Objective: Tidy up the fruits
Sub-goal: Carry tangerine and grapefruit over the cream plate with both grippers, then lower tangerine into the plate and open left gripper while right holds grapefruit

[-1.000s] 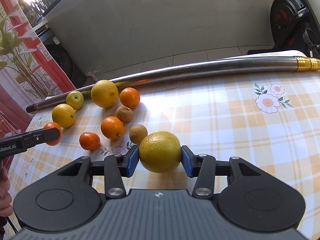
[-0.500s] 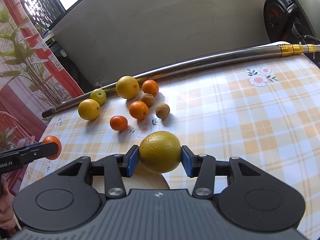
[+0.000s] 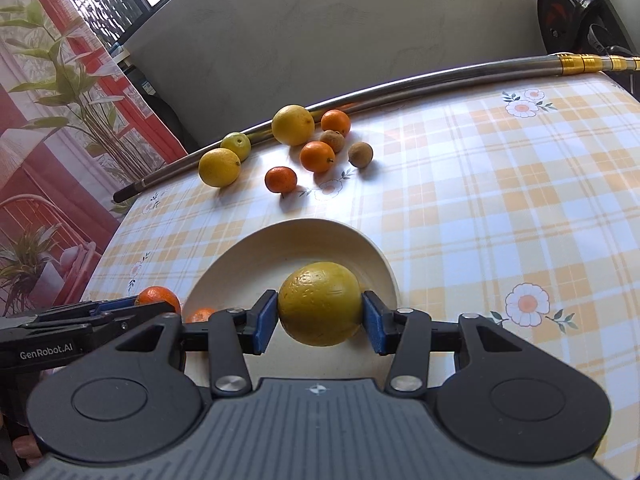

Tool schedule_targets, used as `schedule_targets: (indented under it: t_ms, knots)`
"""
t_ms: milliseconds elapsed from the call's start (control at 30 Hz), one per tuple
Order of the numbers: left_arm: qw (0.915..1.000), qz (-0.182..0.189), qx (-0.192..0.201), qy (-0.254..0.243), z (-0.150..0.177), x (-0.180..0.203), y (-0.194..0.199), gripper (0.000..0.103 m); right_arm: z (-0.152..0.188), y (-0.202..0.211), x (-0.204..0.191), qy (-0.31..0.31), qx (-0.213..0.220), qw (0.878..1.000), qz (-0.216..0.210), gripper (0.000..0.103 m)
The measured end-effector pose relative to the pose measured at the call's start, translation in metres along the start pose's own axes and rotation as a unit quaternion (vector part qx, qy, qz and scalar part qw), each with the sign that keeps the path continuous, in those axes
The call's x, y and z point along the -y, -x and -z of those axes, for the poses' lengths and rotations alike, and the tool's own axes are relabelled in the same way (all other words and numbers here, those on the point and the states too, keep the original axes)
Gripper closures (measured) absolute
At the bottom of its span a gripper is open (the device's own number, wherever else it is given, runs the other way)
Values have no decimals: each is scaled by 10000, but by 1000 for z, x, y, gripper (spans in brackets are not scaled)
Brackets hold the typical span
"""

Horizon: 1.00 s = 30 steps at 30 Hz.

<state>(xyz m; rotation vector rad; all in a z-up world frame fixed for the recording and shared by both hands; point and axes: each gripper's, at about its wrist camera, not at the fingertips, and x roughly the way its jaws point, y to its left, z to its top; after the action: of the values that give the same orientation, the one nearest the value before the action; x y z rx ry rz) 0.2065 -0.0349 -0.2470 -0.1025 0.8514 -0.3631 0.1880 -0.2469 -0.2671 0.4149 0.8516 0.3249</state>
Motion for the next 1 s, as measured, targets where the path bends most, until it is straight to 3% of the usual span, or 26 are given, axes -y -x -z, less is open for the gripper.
schedule_targets:
  t_ms: [333,733,1000]
  knots:
    - [9993,62,-339,-172,27,15,-7,62,13,5,-1,68,-80,9999,46,55]
    - [9985,-245,-321,-361,24,14,-25,62,11,-12,-1,258,-263,9993,113,55]
    - [9975,-498,-230,-447,16,11,-36,62,4,-19,0,349,-118,9991,230,55]
